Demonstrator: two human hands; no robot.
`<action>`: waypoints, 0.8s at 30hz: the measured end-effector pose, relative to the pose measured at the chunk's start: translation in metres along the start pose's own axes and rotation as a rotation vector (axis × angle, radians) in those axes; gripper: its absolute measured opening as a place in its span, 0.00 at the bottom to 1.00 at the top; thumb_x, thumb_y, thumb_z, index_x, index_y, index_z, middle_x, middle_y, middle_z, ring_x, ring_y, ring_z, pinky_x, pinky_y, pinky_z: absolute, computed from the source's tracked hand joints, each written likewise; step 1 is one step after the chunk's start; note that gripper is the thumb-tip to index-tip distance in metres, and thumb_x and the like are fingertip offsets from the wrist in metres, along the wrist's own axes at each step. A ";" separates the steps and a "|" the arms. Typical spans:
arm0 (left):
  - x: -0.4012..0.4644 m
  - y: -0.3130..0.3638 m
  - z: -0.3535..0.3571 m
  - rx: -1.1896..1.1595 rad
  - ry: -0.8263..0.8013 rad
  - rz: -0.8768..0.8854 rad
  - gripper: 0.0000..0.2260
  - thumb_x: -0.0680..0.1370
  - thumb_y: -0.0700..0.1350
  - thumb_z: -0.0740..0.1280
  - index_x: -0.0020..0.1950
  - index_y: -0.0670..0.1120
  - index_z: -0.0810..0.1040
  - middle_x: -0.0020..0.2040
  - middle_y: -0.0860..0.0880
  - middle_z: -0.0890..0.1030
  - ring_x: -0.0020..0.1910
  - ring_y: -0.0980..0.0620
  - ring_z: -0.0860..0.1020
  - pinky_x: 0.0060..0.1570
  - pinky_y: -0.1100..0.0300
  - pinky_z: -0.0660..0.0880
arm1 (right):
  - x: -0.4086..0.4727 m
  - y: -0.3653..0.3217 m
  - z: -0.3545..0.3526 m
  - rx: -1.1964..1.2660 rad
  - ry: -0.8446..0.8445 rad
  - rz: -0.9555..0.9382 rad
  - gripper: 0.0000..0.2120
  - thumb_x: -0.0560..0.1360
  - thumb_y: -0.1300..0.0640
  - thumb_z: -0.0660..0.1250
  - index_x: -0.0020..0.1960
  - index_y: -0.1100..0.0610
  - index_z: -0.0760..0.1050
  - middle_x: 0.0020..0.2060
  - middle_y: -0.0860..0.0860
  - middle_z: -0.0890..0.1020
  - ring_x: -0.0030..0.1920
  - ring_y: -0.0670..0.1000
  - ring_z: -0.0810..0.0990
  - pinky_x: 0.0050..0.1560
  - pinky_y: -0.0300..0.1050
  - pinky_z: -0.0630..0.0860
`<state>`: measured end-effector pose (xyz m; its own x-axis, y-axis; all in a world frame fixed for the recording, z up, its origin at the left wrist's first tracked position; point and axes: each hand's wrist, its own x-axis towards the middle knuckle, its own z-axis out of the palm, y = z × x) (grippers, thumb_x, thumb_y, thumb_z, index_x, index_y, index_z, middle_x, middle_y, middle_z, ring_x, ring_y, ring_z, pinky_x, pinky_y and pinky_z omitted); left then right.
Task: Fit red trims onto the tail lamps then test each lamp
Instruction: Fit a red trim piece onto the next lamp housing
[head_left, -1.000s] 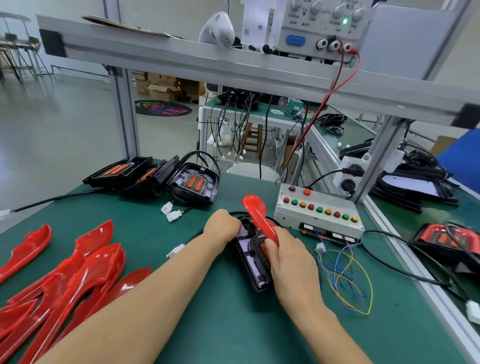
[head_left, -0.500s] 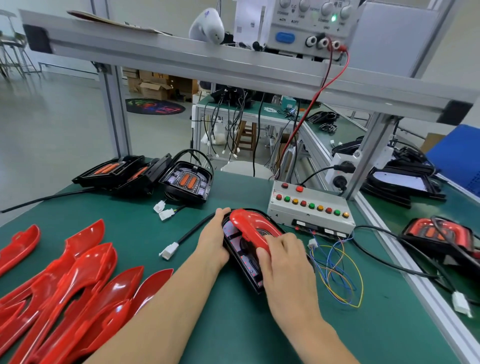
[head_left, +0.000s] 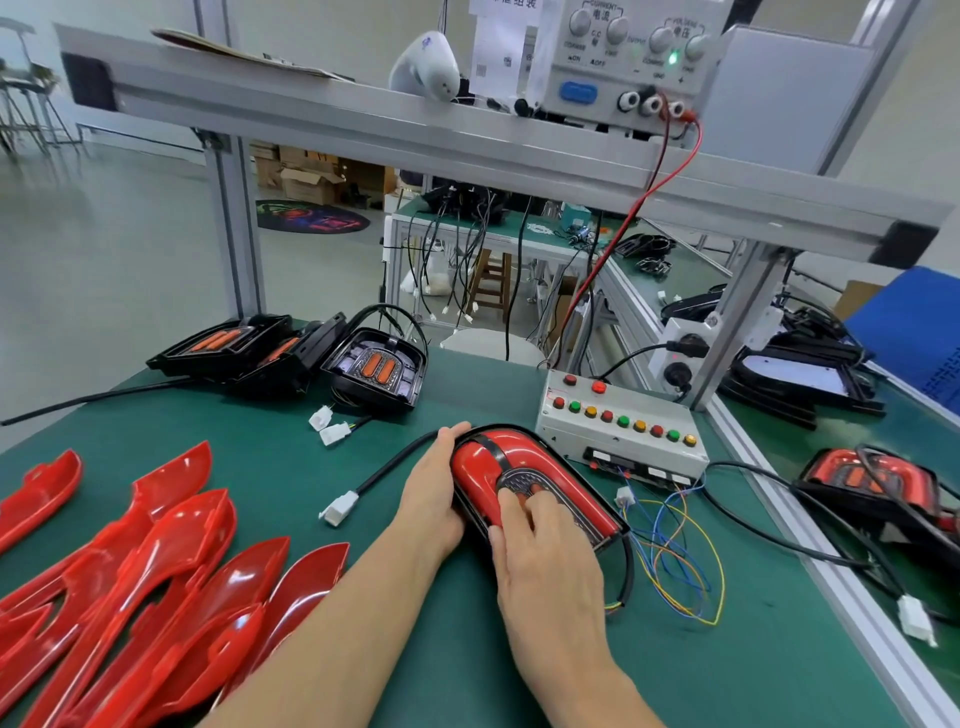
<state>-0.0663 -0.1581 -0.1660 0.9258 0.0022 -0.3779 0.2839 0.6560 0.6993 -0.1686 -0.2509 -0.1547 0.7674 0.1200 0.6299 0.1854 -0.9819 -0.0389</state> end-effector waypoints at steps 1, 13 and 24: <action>0.000 -0.001 0.000 -0.005 -0.008 -0.002 0.12 0.80 0.54 0.62 0.52 0.51 0.82 0.46 0.42 0.85 0.45 0.44 0.82 0.43 0.51 0.80 | 0.000 -0.001 0.001 -0.003 0.008 -0.005 0.20 0.60 0.57 0.82 0.49 0.61 0.83 0.36 0.53 0.79 0.31 0.53 0.78 0.28 0.42 0.75; 0.003 0.002 -0.007 -0.065 -0.104 0.066 0.16 0.72 0.33 0.69 0.57 0.48 0.78 0.39 0.43 0.85 0.34 0.47 0.83 0.31 0.55 0.79 | -0.004 0.018 -0.004 0.286 -0.036 0.075 0.15 0.78 0.50 0.63 0.60 0.55 0.79 0.47 0.49 0.77 0.46 0.51 0.77 0.46 0.47 0.77; 0.004 0.012 -0.005 -0.131 -0.047 0.162 0.18 0.73 0.34 0.69 0.59 0.50 0.77 0.44 0.44 0.84 0.34 0.50 0.83 0.34 0.55 0.81 | -0.002 0.038 -0.008 1.456 -0.431 1.015 0.16 0.75 0.53 0.70 0.61 0.55 0.74 0.52 0.48 0.85 0.54 0.49 0.83 0.54 0.43 0.78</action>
<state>-0.0608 -0.1469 -0.1621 0.9683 0.0820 -0.2360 0.0986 0.7425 0.6625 -0.1683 -0.2896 -0.1509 0.9537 -0.1170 -0.2772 -0.2548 0.1758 -0.9509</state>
